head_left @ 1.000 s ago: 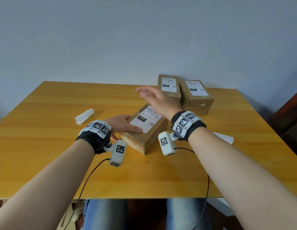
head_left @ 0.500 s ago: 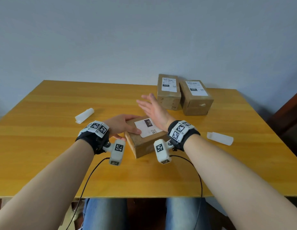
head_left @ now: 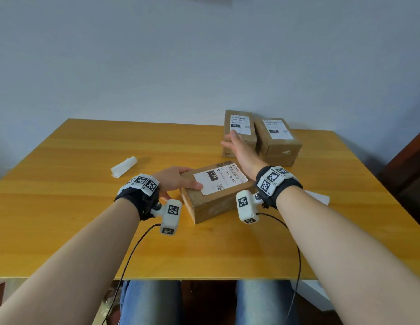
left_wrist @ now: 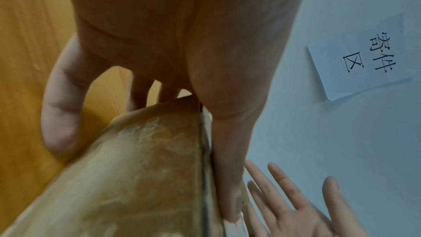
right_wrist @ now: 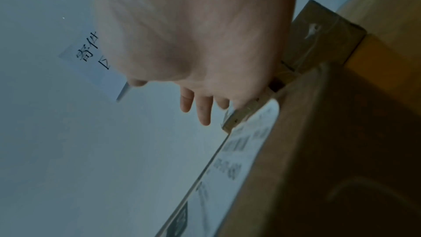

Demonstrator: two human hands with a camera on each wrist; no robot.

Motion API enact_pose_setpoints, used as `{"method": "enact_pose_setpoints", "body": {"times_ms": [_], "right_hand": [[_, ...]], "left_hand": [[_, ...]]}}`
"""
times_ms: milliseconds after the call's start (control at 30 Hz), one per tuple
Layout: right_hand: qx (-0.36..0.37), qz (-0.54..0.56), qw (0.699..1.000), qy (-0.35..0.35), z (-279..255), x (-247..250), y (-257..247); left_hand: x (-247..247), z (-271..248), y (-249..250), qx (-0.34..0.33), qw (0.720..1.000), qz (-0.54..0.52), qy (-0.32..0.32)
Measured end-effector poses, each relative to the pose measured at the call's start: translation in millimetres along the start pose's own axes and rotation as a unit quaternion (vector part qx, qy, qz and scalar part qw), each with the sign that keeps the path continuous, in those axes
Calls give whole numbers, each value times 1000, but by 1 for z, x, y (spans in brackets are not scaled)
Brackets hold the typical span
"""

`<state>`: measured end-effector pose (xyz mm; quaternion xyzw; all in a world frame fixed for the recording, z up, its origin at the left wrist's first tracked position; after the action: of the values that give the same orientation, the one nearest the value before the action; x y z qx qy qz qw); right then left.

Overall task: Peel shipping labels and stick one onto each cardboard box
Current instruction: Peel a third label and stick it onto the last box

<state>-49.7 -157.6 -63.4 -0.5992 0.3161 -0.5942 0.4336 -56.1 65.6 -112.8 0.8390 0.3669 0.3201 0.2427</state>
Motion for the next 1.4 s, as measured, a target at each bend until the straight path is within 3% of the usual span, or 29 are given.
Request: {"method": "enact_pose_setpoints", "body": {"times_ms": [167,267,400,533,600,700,833,967,1067,1167,1267,1400], "right_hand": [[5,-144,986,86,-6,29,-7],[-55,-226,970,75,-9,35,-2],[-141,-161,977,9,-18,22,-1],[-151,-29,984,-87,-22,-5,-3],[-125,-39,987,-90,-19,-8,-1],[-58,-114,992,-18,-9,8,0],[-25,-184,974,131,9,53,14],[-113,-285,918,249,19,103,40],[-198,-235,905,293,21,130,66],[-231,-148,909,313,27,140,91],[-222,-64,921,313,34,139,107],[-196,-35,926,321,48,133,112]], "left_hand": [[5,8,-9,23,999,-12,42],[9,1,-13,39,992,-74,96],[19,0,-20,60,978,-122,161],[25,2,-19,73,957,-154,236],[24,5,-15,73,950,-171,251],[21,11,-5,73,941,-189,271],[14,28,17,67,933,-221,275],[9,50,41,70,934,-221,272],[11,68,56,71,931,-211,291],[13,82,71,58,931,-210,293],[16,98,81,44,935,-215,278],[22,111,92,33,935,-223,274]]}}
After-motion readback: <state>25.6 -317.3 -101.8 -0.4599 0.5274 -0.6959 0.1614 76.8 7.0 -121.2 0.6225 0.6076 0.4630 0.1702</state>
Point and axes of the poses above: each hand's wrist, its own z-axis towards the middle knuckle, its own x-axis out of the back of the hand, y = z × x, the point moved 3 cm from there along z, towards the middle knuckle, and after that the axes turned 11 degrees about x, right-handed, at the moved point
